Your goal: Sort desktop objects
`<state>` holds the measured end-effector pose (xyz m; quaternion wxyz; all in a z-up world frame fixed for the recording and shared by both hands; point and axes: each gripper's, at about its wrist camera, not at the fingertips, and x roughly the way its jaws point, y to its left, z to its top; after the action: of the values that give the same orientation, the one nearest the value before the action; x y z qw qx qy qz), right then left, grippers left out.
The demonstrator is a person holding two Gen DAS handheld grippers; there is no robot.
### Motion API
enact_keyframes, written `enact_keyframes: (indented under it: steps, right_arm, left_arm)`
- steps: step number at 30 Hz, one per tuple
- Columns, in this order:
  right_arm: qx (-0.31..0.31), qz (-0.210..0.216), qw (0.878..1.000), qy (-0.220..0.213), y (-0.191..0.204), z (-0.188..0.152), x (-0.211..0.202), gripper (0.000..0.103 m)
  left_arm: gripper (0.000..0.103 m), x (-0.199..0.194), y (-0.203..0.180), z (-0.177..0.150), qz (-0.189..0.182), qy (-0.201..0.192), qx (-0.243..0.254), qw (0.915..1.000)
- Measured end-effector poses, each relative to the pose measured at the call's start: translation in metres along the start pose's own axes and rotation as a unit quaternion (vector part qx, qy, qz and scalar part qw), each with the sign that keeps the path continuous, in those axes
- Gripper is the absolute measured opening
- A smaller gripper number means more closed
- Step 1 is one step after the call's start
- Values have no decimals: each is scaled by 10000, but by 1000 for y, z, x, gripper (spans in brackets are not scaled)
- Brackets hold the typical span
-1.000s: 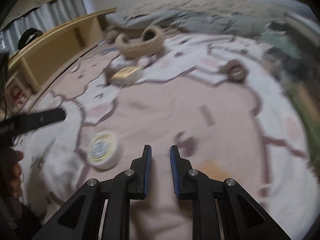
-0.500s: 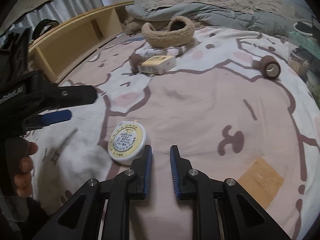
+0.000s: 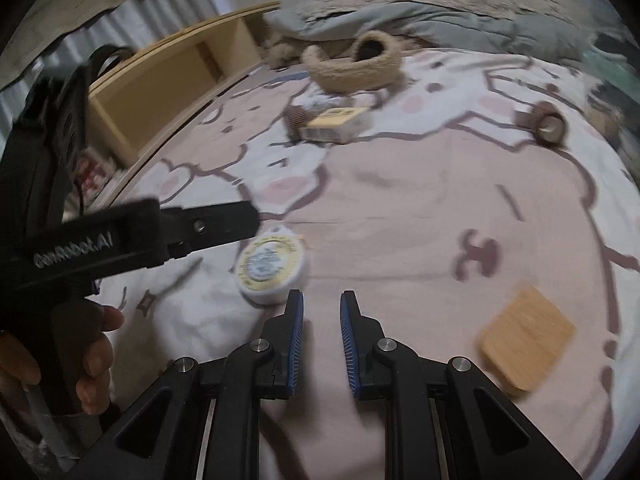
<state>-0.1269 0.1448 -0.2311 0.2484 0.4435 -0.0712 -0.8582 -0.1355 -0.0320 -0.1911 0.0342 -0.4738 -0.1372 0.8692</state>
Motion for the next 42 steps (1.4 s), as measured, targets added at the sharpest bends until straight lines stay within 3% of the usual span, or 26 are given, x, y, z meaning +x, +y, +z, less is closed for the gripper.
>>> enact_keyframes:
  steps: [5, 6, 10, 12, 15, 19, 23, 34, 42]
  right_arm:
    - [416, -422, 9974, -410, -23, 5, -29, 19]
    - [522, -458, 9964, -485, -28, 6, -33, 19]
    - [1278, -840, 9848, -818, -63, 9, -57, 19]
    - [1674, -1099, 9762, -831, -84, 7, -63, 19]
    - [2234, -1094, 9655, -772, -109, 0, -67, 19]
    - [2514, -1109, 9592, -662, -120, -5, -64, 19]
    - [2435, -1198, 9615, -434, -116, -8, -57, 19]
    - [2060, -1611, 9652, -61, -97, -26, -60, 19]
    - [1546, -1225, 9804, 11, -73, -15, -35, 19]
  left_arm:
    - [81, 1, -13, -5, -36, -108, 275, 9996]
    - [74, 3, -14, -5, -62, -88, 302, 9995]
    - [69, 10, -23, -10, -116, 59, 446, 9989]
    - [67, 12, -26, -12, -124, 85, 509, 9986]
    - [64, 14, -31, -14, -38, 128, 614, 9980]
    - [61, 20, -31, -19, 208, 255, 705, 9970]
    - [60, 26, -31, -23, 469, 325, 847, 9948]
    - [54, 30, -35, -24, 556, 315, 992, 9930]
    - [53, 33, -38, -21, 475, 252, 924, 9943]
